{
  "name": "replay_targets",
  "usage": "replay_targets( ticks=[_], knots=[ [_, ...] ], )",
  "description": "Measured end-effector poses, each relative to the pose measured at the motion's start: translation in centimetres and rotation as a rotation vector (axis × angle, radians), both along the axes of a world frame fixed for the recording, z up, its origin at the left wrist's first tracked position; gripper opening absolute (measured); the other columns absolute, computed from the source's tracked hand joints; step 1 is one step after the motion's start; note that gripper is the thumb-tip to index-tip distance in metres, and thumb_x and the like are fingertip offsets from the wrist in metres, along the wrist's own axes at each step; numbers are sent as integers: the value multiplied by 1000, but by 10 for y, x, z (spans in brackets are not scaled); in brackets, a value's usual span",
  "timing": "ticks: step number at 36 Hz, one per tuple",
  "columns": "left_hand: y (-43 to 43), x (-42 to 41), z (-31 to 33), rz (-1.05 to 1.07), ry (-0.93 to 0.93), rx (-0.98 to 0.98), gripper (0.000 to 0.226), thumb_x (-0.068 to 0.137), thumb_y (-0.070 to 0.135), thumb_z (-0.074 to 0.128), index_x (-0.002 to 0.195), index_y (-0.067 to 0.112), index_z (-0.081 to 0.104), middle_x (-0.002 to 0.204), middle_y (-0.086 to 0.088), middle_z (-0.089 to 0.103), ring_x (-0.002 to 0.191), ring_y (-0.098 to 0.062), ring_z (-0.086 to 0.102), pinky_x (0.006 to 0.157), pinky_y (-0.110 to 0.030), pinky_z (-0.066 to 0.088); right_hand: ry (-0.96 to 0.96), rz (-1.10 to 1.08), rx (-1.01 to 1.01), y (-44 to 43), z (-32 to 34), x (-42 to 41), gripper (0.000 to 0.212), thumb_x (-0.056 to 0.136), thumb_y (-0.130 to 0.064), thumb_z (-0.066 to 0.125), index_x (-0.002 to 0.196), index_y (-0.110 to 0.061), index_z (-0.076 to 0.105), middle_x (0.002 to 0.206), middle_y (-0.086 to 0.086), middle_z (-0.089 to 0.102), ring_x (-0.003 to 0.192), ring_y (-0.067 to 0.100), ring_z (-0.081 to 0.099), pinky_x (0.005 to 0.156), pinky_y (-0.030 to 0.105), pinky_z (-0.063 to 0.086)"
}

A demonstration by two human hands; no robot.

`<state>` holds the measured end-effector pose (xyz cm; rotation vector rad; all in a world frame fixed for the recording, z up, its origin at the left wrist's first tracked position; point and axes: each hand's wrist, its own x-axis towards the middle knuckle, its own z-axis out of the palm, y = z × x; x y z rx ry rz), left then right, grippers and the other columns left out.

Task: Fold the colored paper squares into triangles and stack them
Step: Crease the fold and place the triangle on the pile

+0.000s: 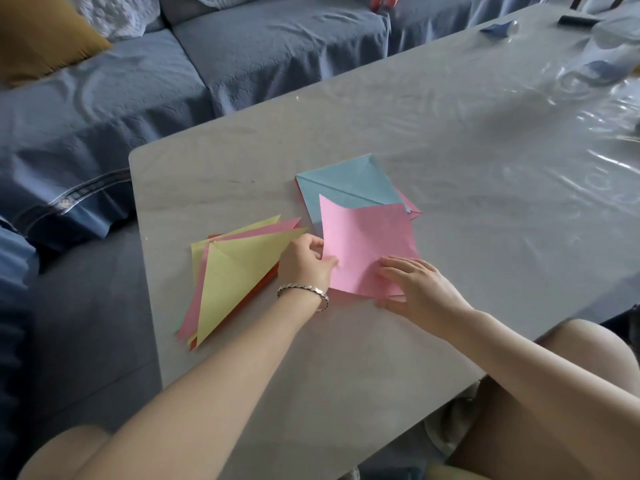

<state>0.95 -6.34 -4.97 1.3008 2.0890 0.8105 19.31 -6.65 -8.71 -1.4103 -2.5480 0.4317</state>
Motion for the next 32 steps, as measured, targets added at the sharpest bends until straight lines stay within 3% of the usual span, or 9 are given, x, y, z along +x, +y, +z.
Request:
replay_targets(
  ticks=[3,5,8,11,15,19,25,29,32],
  knots=[
    [-1,-7,3,-9,-41,8,28,72,16,76,96,10,64,81,-1,58,75,-14,54,66,-19,38,45,-19,81,-2,-6,8,53,63,-22,84,111,-12,66,119,4,64,102,28,63,94,36,38],
    [-5,-16,5,-20,-98,-7,25,72,13,76,93,12,63,80,0,59,73,-13,54,68,-20,40,74,-14,110,-1,-8,16,55,56,-10,86,108,-13,68,117,6,65,101,30,64,92,40,40],
    [-12,-31,6,-79,-133,-79,20,71,6,75,83,15,60,71,4,59,65,-12,55,65,-23,45,174,8,150,0,-6,25,37,61,-2,81,94,-15,72,113,7,66,99,27,64,92,36,41],
    [-20,-45,4,-125,-89,-167,23,70,3,73,79,18,58,69,4,58,69,-16,58,69,-26,49,236,97,120,-3,-1,30,18,73,-13,67,88,-18,74,109,3,68,102,16,58,91,27,41],
    [-25,-53,-3,-119,-71,-254,27,70,5,72,89,17,57,72,5,57,66,-12,57,75,-28,50,163,274,48,-11,4,24,15,76,-23,64,86,-22,75,105,-3,70,102,17,63,89,34,47],
    [-19,-50,-6,-47,-158,-268,39,69,18,77,102,15,58,91,-1,63,86,-19,62,80,-28,49,95,406,24,-23,11,9,28,85,-36,48,86,-25,74,96,-12,70,102,15,64,87,31,49],
    [-9,-43,-5,1,-109,-146,10,76,18,73,76,13,63,71,2,58,74,-18,54,63,-21,38,104,470,2,-34,22,-4,30,87,-37,44,91,-28,73,98,-17,69,105,11,60,91,27,47],
    [-10,-42,-1,20,-84,-45,10,77,16,71,72,15,63,75,-1,61,73,-17,55,67,-20,37,129,463,1,-35,30,-6,31,88,-38,45,94,-26,73,96,-17,69,106,9,58,93,24,45],
    [-14,-41,2,-9,-89,52,6,78,14,71,76,13,65,75,0,62,69,-13,54,56,-11,39,282,374,-121,-33,38,-6,25,86,-36,56,92,-20,74,94,-8,71,103,5,56,91,16,41]
  ],
)
